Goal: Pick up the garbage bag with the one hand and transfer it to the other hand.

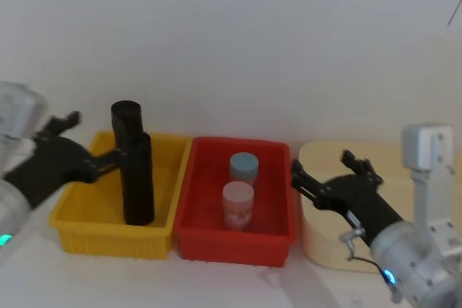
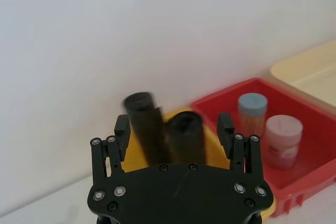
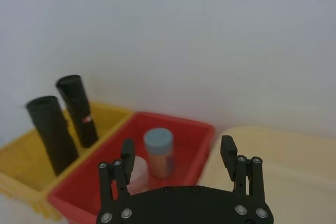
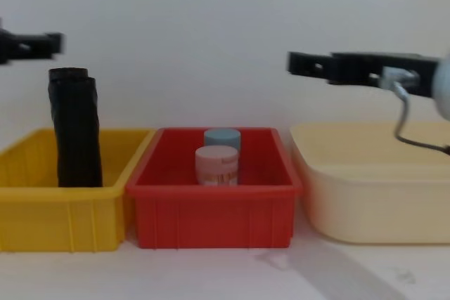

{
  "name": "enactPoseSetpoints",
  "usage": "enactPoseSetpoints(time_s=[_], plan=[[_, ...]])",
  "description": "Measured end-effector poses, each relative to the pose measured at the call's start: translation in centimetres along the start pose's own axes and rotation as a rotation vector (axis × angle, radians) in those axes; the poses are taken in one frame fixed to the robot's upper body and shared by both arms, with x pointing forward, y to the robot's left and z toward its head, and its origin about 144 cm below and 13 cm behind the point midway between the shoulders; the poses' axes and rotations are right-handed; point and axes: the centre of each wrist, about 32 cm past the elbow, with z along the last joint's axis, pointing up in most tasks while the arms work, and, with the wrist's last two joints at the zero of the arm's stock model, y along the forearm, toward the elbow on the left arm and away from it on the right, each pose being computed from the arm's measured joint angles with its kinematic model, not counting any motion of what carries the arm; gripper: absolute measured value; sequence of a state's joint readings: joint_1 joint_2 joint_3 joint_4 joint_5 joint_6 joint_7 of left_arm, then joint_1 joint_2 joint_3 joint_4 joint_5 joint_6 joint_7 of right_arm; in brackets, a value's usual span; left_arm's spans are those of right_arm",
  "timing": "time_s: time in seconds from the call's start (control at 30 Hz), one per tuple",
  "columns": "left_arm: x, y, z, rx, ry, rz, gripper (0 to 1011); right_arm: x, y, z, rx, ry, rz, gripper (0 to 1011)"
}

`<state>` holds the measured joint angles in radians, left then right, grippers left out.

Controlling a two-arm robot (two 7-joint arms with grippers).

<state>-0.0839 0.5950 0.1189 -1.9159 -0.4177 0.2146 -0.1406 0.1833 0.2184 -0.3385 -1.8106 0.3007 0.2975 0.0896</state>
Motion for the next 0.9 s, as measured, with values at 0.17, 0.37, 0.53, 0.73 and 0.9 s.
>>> enactPoseSetpoints(time_s=[0.17, 0.37, 0.53, 0.73, 0.9], plan=[[2.9, 2.5, 0.8, 0.017, 0.025, 0.024, 1002, -1.1, 1.6, 1.1, -0.019, 0.001, 0.044, 1004], [5.3, 4.2, 1.3, 0.026, 0.056, 0.006, 1002, -2.0, 3.2, 1.9, -0.061, -0.013, 0.085, 1004], [6.4, 4.5, 1.2, 0.033, 0.073, -0.029, 1001, -2.6, 4.4, 2.0, -0.103, -0.023, 0.11, 1004], [7.3, 3.9, 0.9, 0.025, 0.089, -0.097, 1001, -3.1, 5.1, 2.1, -0.135, -0.027, 0.129, 1004], [7.5, 2.8, 0.2, 0.02, 0.097, -0.144, 1002, -3.3, 5.6, 2.0, -0.159, -0.025, 0.145, 1004]])
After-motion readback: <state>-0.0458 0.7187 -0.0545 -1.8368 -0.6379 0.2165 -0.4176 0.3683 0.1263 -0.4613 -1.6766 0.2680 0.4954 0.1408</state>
